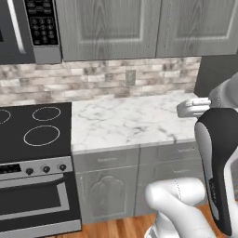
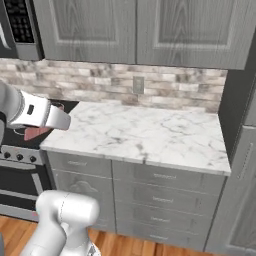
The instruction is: Open the fridge, remove the orange, carrot, and steak, and place them on any counter.
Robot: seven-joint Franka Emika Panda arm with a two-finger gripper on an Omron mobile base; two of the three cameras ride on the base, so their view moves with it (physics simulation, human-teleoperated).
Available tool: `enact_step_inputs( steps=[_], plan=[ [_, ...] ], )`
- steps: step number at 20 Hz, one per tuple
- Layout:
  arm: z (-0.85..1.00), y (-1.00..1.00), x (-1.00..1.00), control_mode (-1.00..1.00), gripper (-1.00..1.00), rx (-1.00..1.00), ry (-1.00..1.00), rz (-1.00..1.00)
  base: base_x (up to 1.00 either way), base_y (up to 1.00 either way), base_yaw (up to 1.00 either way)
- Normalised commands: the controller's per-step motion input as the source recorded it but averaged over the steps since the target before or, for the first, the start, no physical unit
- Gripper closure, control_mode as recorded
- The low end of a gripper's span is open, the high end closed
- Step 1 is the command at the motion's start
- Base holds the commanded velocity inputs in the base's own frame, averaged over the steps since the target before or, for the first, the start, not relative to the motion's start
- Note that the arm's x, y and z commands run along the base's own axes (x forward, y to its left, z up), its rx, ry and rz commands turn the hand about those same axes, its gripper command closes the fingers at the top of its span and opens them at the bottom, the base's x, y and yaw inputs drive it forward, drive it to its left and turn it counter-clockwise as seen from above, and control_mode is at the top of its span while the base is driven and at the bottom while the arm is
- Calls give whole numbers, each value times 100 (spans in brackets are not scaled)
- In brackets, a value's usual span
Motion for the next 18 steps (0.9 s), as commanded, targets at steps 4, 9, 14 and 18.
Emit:
enact_step_inputs(
  steps=[4,9,14,18],
  plan=[
    [0,0,0,100,100,0,0,0,62,0,0],
    [0,0,0,100,100,0,0,0,51,1,-1],
    [0,0,0,100,100,0,0,0,55,0,-1],
    [0,0,0,100,100,0,0,0,52,0,0]
  ],
)
